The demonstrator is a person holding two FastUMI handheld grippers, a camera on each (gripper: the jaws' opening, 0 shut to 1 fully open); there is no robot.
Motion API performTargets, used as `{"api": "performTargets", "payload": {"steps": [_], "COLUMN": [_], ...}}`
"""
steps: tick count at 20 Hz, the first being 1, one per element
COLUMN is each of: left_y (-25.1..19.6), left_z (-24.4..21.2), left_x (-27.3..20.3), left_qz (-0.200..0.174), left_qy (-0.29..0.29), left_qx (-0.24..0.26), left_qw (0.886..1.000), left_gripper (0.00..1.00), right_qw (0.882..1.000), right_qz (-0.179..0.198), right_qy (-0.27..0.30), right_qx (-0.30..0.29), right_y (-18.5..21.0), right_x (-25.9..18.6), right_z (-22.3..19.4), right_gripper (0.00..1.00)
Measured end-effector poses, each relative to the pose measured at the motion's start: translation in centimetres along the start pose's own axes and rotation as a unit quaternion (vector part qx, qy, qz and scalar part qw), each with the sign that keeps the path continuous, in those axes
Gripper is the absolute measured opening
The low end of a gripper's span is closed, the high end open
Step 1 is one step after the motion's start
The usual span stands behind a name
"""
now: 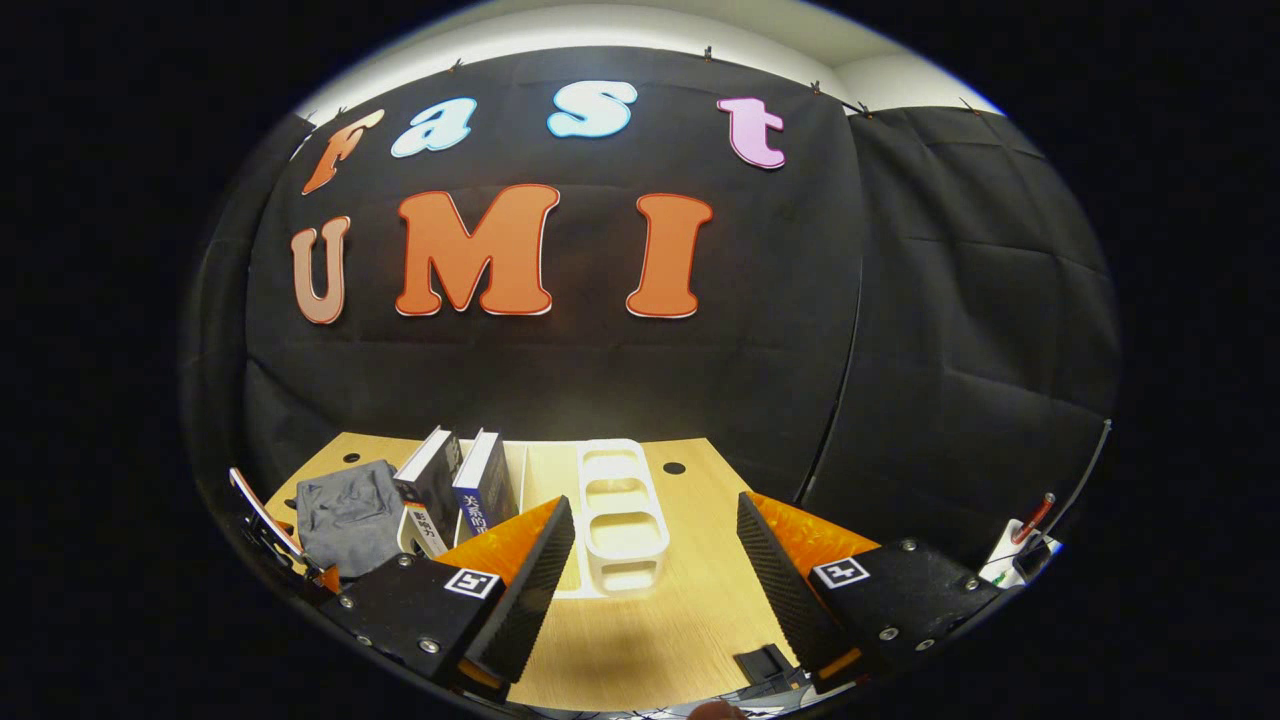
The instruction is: Open the schoolbag, grab two books from the bookshelf and put them into the schoolbag.
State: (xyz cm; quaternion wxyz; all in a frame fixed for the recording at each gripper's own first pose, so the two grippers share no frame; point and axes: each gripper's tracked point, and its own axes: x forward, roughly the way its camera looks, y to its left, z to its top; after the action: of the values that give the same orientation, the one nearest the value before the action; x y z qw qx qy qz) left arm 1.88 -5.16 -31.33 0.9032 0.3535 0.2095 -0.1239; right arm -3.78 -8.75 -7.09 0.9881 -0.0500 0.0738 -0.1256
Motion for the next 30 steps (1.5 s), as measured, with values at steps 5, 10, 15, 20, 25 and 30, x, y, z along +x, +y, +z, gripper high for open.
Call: {"api": "performTargets", "payload": {"steps": [5, 10, 15, 20, 25, 30], "left_y": [-3.2, -4.5, -3.9, -3.6, -3.5, -4.2], "left_z": [-1.4, -2.1, -1.8, -1.6, -1.5, -0.6], "left_x": [2.5, 4.8, 6.5, 7.4, 7.8, 7.9], "left_qz": [-0.024, -0.034, -0.024, -0.025, -0.041, -0.059], "left_qy": [0.021, 0.039, 0.041, 0.049, 0.051, 0.042], "left_qx": [0.022, 0.037, 0.046, 0.047, 0.052, 0.05], "left_qw": [0.999, 0.998, 0.998, 0.997, 0.997, 0.996], "left_gripper": [0.98, 0.97, 0.97, 0.97, 0.96, 0.5], "right_qw": [1.0, 0.999, 0.998, 0.998, 0.997, 0.997], "right_qz": [-0.018, -0.036, -0.043, -0.046, -0.056, -0.059], "right_qy": [0.015, 0.031, 0.048, 0.053, 0.051, 0.049], "right_qx": [-0.005, -0.001, -0.002, 0.006, 0.013, 0.028], "right_y": [-1.4, -2.7, -2.9, -2.7, -2.4, -1.0], "right_x": [-0.4, -0.6, -0.6, -0.6, -0.7, -0.3], "right_z": [-0.8, -1.7, -2.7, -3.1, -3.3, -3.5], "right_gripper": [0.98, 0.98, 0.98, 0.98, 0.98, 0.98]}}
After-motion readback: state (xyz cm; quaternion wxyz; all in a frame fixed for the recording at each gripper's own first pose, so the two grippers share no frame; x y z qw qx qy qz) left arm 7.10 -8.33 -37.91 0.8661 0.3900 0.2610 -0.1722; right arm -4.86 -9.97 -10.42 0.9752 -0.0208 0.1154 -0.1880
